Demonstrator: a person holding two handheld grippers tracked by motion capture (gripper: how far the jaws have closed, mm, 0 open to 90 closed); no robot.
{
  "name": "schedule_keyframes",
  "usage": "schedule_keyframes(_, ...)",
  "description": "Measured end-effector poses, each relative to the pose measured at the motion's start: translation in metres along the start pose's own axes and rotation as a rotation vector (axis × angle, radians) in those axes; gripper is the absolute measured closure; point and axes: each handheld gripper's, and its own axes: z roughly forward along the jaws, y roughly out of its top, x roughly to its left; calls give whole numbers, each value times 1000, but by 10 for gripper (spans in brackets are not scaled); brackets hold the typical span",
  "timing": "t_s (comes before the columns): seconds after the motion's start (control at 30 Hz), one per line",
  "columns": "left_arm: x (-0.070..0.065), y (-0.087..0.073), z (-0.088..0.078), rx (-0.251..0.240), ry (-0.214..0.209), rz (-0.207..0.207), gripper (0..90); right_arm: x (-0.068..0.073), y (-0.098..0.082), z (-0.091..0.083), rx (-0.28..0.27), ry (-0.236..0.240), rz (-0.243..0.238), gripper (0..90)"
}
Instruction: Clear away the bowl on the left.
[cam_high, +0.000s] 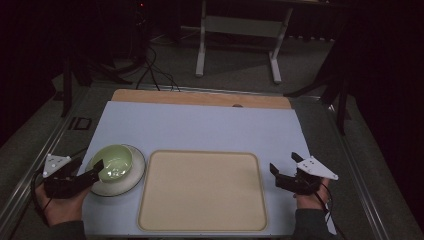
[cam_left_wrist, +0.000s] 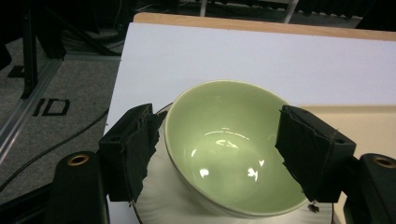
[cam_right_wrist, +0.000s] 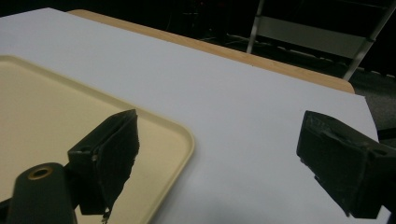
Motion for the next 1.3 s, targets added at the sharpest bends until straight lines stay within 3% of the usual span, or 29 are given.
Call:
schedule_keyframes(0.17,-1,0,2,17,22,8,297,-2,0,-1,-2,-6,9,125)
schedule_keyframes(0.47,1,1,4,22,25,-5,312,-1,0,0,2,-7,0,125)
schedule_keyframes(0.77,3,3,16,38,49,-16,316,-1,0,1,7,-7,-5,125)
schedule_keyframes(0.83,3,3,23,80,60,-6,317,-1,-1,2,12,-6,-10,125)
schedule_keyframes(1.0,6,2,31,129,79,-15,328,-1,-1,3,11,-7,-12,125)
schedule_keyframes(1.07,9,2,35,141,69,-40,361,-1,-1,2,11,-7,-12,125)
schedule_keyframes(1.3,10,2,46,213,55,-51,461,0,-1,3,18,-8,-21,125)
